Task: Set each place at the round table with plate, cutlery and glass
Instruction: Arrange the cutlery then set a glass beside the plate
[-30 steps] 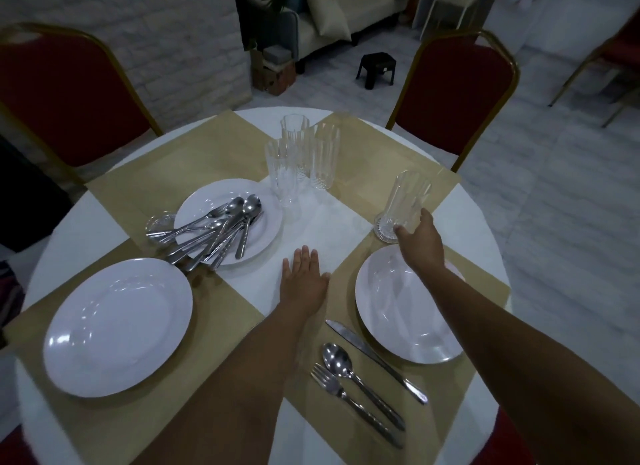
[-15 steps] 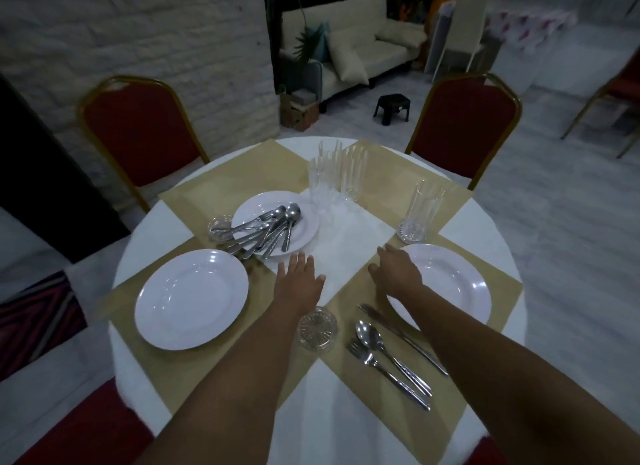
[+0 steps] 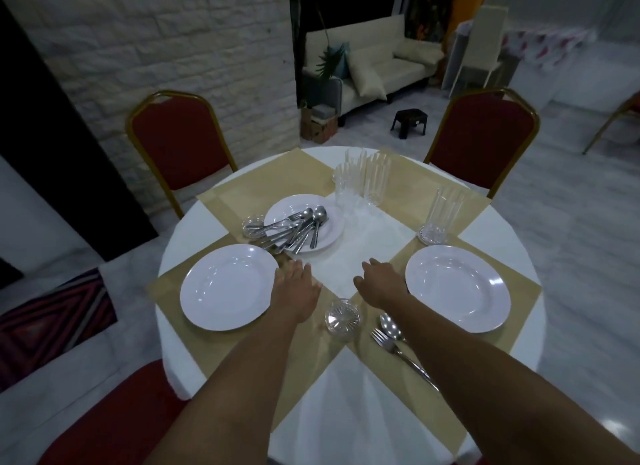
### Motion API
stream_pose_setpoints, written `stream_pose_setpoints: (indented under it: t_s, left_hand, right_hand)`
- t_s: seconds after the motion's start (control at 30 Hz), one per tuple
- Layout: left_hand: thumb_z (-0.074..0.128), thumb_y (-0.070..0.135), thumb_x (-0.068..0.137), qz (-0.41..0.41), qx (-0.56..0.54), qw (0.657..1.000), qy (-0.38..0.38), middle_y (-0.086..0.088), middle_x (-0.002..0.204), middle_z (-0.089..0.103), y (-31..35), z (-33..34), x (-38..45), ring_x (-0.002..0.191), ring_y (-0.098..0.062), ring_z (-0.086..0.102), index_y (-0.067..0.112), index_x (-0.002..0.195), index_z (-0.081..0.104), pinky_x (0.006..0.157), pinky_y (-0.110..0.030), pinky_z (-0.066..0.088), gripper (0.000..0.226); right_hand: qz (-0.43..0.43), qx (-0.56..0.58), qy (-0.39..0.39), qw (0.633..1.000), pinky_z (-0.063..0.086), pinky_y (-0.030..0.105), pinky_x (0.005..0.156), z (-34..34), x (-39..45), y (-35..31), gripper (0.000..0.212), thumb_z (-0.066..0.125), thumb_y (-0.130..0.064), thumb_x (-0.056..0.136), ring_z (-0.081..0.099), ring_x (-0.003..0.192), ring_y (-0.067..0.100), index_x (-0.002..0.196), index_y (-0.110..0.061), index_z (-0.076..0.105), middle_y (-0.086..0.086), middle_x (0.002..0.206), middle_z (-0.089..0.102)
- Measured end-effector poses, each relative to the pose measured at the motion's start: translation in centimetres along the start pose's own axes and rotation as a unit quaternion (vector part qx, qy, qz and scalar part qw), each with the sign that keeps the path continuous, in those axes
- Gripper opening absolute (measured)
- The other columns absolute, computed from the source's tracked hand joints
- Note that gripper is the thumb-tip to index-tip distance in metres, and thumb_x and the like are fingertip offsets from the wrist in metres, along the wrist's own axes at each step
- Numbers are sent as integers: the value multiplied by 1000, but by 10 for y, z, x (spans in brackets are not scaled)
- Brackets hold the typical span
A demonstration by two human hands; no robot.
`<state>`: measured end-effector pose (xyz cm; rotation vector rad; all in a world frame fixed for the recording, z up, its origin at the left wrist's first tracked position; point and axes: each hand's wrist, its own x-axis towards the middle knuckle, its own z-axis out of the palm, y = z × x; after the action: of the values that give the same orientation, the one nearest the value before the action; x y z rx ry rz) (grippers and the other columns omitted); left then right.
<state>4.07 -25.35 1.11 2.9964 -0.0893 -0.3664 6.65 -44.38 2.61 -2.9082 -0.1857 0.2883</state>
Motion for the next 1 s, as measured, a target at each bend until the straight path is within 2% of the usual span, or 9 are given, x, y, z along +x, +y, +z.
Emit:
stream_pose_setpoints:
  t_s: [0.23, 0.4, 0.7, 0.9, 1.0]
  left_hand:
    - [19, 39, 103, 14, 7, 1000, 0, -10, 162, 0, -48, -18, 14, 150, -24, -4, 9, 154, 6, 121, -46, -1, 60]
    - [19, 37, 104, 50, 41, 998, 11, -10, 161, 5, -80, -32, 36, 149, -26, 0, 9, 153, 10, 120, -48, 4, 58]
    - [21, 41, 103, 80, 36, 996, 13, -10, 161, 7, -119, -31, 79, 149, -25, 4, 11, 152, 14, 120, -49, 7, 58]
    - [18, 37, 103, 96, 60, 994, 7, -11, 161, 12, -134, -24, 102, 149, -26, 5, 11, 152, 15, 119, -49, 9, 55]
    - [20, 40, 103, 71, 26, 997, -3, -11, 161, 12, -141, -24, 108, 149, -27, 7, 9, 151, 13, 118, -48, 7, 58]
  right_hand:
    - [24, 29, -1, 999, 42, 42, 92, 12, 16, -39, 33, 39, -29, 96, 51, 110, 34, 110, -4, 55, 11, 112, 55]
    - [65, 44, 20, 997, 41, 39, 88, 20, 35, -66, 30, 41, -27, 94, 52, 107, 33, 105, -4, 55, 10, 108, 55]
    - [94, 54, 39, 993, 42, 38, 92, 28, 70, -97, 38, 39, -32, 98, 49, 115, 32, 122, -6, 53, 10, 118, 54]
    - [91, 41, 26, 995, 43, 38, 90, 31, 96, -105, 34, 39, -30, 98, 49, 114, 31, 116, -6, 55, 10, 115, 54]
    - [91, 45, 17, 995, 43, 39, 91, 33, 108, -106, 34, 39, -32, 98, 49, 113, 30, 115, -7, 55, 10, 113, 55]
